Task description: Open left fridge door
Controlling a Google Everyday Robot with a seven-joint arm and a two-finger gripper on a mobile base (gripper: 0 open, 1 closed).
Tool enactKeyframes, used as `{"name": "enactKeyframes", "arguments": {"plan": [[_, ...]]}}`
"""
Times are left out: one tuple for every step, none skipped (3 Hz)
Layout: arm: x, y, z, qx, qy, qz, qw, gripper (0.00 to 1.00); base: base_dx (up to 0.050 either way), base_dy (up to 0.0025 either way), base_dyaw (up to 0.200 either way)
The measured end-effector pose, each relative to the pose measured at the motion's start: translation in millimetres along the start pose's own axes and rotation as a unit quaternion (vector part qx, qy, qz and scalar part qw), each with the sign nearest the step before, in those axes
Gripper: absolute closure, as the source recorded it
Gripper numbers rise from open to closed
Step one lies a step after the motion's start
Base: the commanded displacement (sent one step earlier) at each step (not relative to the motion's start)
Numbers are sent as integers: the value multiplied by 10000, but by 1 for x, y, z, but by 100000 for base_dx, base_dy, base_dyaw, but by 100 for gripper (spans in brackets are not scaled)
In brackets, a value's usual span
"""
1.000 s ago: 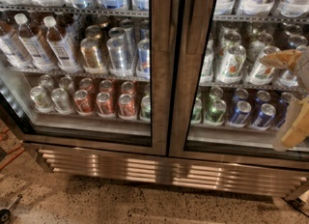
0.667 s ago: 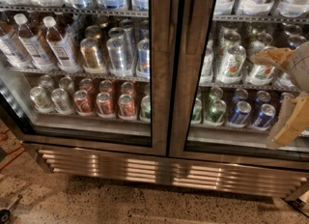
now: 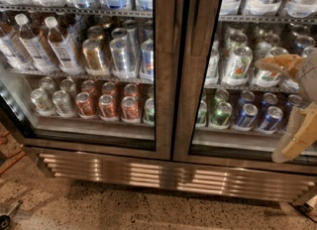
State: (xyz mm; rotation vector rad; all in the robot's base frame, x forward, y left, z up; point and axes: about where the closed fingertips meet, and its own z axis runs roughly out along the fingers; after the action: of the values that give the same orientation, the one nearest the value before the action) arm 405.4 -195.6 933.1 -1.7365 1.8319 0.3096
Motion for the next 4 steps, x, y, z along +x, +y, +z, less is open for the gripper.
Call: {"name": "enactKeyframes", "arguments": {"plan": [[-13, 27, 6, -9, -68, -378, 9993, 0, 0, 0, 0], [-14, 27, 6, -10, -69, -379, 9993, 0, 0, 0, 0], [-32, 30, 15, -164, -177, -520, 9984, 0, 0, 0, 0], [-69, 41, 32, -324, -169, -852, 9957, 0, 0, 0, 0]]}}
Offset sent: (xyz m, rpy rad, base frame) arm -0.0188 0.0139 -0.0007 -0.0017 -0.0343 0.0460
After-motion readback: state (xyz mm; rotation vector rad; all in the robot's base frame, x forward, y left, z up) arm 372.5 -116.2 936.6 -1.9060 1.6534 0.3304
